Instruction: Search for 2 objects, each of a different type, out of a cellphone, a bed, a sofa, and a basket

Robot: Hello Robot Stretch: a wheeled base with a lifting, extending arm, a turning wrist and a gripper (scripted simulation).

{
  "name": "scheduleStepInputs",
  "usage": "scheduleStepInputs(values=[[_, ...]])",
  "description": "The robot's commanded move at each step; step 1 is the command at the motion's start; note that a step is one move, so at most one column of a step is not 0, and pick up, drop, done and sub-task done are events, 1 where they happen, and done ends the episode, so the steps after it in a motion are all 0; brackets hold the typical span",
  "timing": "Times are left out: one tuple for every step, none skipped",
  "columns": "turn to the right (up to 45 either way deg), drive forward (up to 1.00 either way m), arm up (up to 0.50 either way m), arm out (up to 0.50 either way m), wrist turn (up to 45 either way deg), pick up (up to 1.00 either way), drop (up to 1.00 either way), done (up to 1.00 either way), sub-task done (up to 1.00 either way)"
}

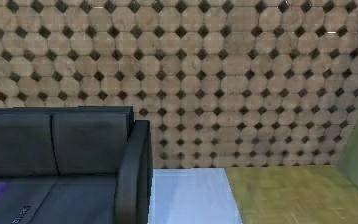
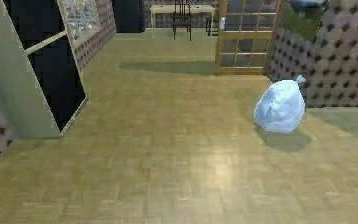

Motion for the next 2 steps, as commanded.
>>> scheduleStepInputs(values=[[0.0,0.05,0.00,0.00,0.0,0.00,0.00,0.00,0.00],[-45.0,0.00,0.00,0.00,0.0,0.00,0.00,0.00,0.00]])
